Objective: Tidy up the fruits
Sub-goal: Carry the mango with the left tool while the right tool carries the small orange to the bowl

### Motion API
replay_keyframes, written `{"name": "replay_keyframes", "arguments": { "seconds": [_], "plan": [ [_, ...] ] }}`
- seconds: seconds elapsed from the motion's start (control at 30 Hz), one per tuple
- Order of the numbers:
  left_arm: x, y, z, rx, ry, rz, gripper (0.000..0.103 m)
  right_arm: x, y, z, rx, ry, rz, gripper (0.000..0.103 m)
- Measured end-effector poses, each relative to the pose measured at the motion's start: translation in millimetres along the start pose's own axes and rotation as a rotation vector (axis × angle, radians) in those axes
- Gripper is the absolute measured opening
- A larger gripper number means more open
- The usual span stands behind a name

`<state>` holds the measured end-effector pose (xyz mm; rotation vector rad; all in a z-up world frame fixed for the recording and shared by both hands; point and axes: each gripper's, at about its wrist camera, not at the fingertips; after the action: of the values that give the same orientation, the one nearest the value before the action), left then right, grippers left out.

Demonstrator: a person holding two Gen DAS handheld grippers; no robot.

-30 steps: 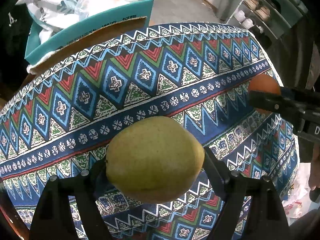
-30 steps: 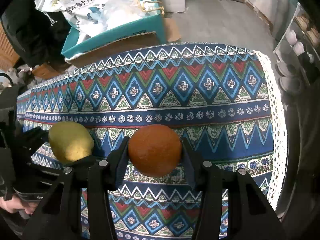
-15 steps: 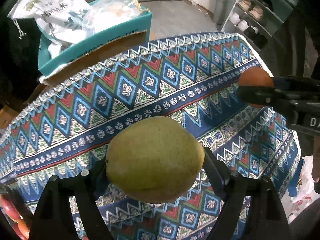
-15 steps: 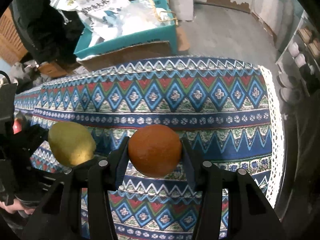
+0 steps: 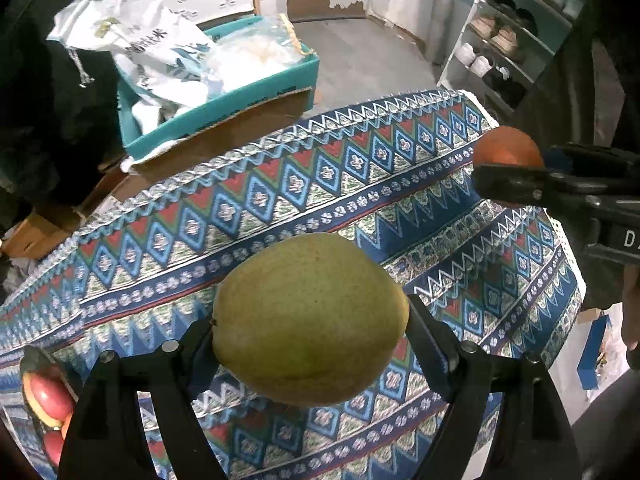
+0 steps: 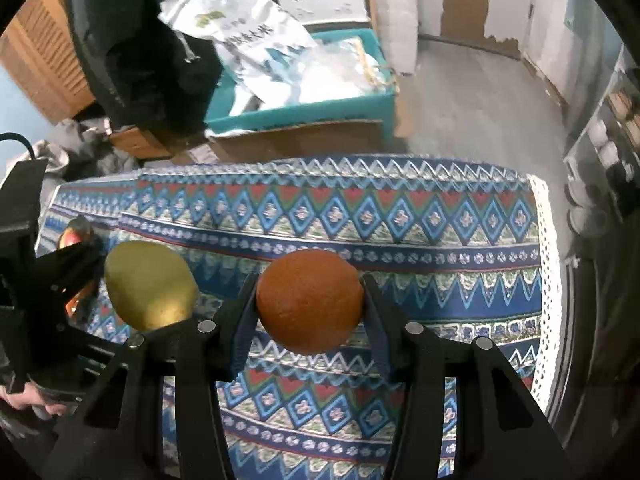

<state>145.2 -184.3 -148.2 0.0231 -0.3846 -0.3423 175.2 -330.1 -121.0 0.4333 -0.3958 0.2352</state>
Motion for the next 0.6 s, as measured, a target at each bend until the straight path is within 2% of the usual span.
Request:
{"name": "replay_keyframes", "arguments": {
  "seconds": [0.6],
  "plan": [
    [-36, 51, 80, 0.046, -0.096, -0.034, 0.084, 11, 72, 20, 0.075, -0.032, 0.106, 0.049]
  ]
}}
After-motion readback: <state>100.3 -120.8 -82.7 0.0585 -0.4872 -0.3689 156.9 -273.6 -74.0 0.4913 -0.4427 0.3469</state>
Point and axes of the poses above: each gripper's, at about its wrist camera, not at the fingertips, and z roughly against the way its jaws point, y to its left, x to its top, and after that the axes turned 10 degrees about x, right-handed
